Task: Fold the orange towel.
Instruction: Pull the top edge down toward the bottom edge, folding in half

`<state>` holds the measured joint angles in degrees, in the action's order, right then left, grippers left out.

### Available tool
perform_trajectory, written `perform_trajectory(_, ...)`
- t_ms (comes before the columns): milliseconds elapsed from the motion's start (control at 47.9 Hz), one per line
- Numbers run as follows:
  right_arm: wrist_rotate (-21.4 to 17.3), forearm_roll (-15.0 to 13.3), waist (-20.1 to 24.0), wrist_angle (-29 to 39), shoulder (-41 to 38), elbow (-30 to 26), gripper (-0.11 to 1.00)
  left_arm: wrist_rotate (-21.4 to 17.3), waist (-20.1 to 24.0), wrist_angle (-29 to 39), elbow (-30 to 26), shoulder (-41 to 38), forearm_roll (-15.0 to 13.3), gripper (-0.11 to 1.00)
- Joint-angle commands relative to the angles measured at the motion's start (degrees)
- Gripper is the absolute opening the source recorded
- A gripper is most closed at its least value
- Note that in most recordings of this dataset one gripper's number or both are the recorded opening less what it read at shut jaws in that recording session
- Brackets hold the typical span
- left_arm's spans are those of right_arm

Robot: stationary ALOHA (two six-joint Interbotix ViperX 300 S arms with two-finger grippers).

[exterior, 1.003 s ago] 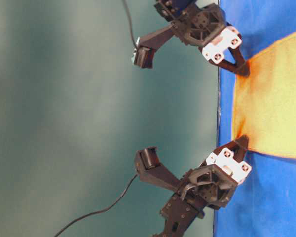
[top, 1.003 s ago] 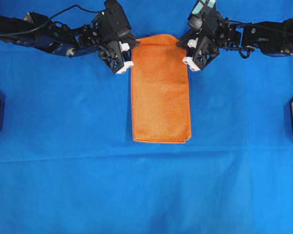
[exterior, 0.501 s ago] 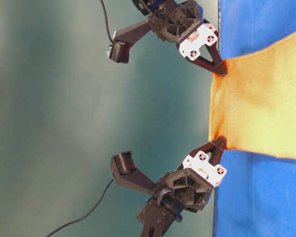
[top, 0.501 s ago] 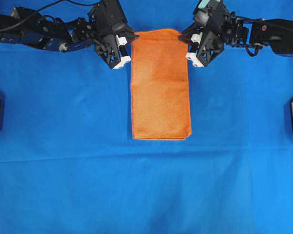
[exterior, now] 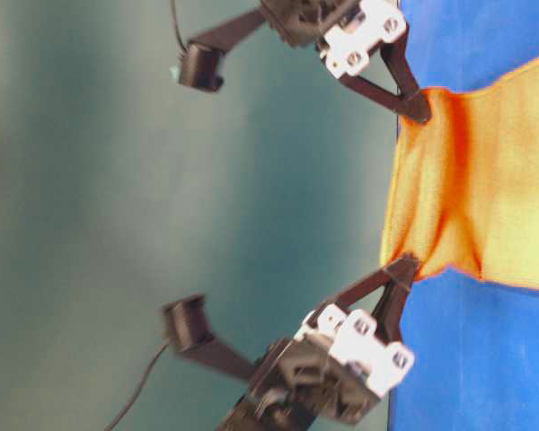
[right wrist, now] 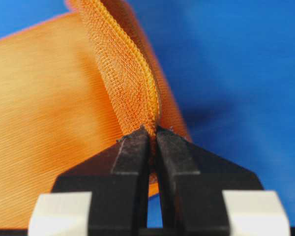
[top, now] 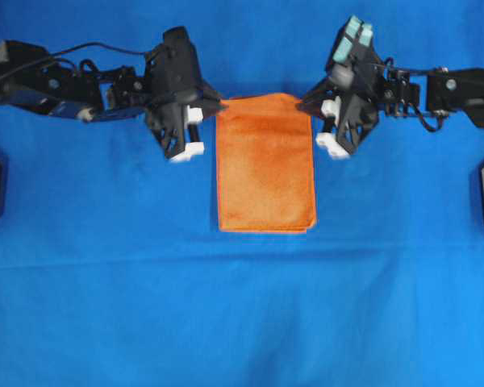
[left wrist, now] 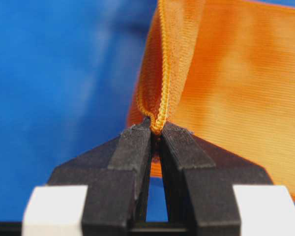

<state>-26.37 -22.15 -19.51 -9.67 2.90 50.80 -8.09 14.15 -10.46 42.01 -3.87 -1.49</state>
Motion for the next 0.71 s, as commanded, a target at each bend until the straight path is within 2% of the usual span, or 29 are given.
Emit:
perform_trajectory(0,0.09,1.23,2.90,0.53,2.55,0.53,0.03,0.26,-2.72,-0.09,0.70,3.25,-0.09,0.03)
perform_trajectory(146,0.09,4.13,8.44,2.90,2.81,1.49,0.03,1.49,-6.94,0.88,1.32,3.25,-0.09,0.03)
perform_trajectory(293,0.09,5.62,12.57,5.10,2.64,1.58,0.03,1.58,-10.81,2.02,1.05,2.29,-0.09,0.03)
perform_trajectory(460,0.09,6.94,14.77,5.10,2.20,1.67,0.03,1.67,-13.36,1.85,1.14,-0.62,-0.18,0.03)
perform_trajectory(690,0.09,8.53,15.64,4.48,-0.79,1.49,0.03,2.72,-14.33,-1.93,1.14,-5.63,-0.35,0.03)
